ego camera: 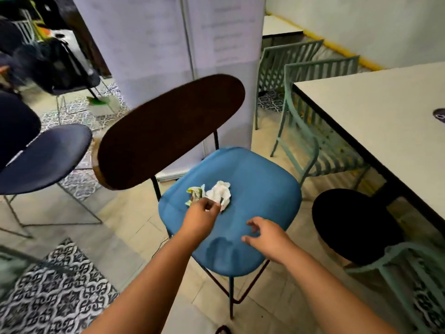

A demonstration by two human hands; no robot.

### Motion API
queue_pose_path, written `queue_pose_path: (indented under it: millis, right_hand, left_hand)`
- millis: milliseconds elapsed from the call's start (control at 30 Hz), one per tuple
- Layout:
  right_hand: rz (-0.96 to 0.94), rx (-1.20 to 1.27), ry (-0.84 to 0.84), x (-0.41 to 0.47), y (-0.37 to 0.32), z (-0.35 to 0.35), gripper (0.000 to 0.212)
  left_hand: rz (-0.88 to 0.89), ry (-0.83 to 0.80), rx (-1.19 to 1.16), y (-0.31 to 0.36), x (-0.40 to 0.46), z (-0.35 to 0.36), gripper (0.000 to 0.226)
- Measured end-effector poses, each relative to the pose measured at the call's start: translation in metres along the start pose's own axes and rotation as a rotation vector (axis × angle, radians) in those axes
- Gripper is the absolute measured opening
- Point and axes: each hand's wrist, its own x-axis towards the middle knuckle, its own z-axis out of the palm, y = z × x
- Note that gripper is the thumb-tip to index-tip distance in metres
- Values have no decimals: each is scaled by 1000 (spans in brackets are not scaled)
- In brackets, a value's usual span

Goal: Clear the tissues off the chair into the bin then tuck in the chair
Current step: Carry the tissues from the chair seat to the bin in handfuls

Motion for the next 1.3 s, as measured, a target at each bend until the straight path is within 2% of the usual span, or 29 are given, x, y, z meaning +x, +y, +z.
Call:
queue_pose_path:
  millis: [67, 200, 400, 600, 667, 800, 967, 1100, 1300]
  right_hand:
    - [-21, -33, -37, 16, -15, 8, 62]
    - [-70, -90, -40, 49, -33, 7, 85]
    - [-190, -275, -45, 106, -57, 2, 108]
    - [-303, -472, -200, 170, -70, 4, 120]
    - [-336, -504, -237, 185, -71, 6, 114]
    - [-425, -445, -237, 204, -58, 6, 76]
    - [-501, -386, -224, 223, -43, -2, 40]
    - [-510, -377, -202, 237, -33, -11, 24]
    - [-409, -213, -153, 249, -20, -28, 24]
  left_hand:
    - [-9, 39, -7, -13, 12, -19, 11]
    - [-1, 49, -2, -24, 31, -35, 18]
    - [55, 6, 126, -27, 53, -38, 41]
    - [66, -25, 304, -21, 76, -30, 72]
    - [57, -40, 380, -19, 84, -27, 78]
    - [32, -22, 432, -17, 96, -13, 81]
    - [1, 3, 481, -18, 105, -1, 80]
    - [-38, -45, 570, -18, 109, 7, 77]
    - [-67, -161, 769, -18, 116, 27, 65]
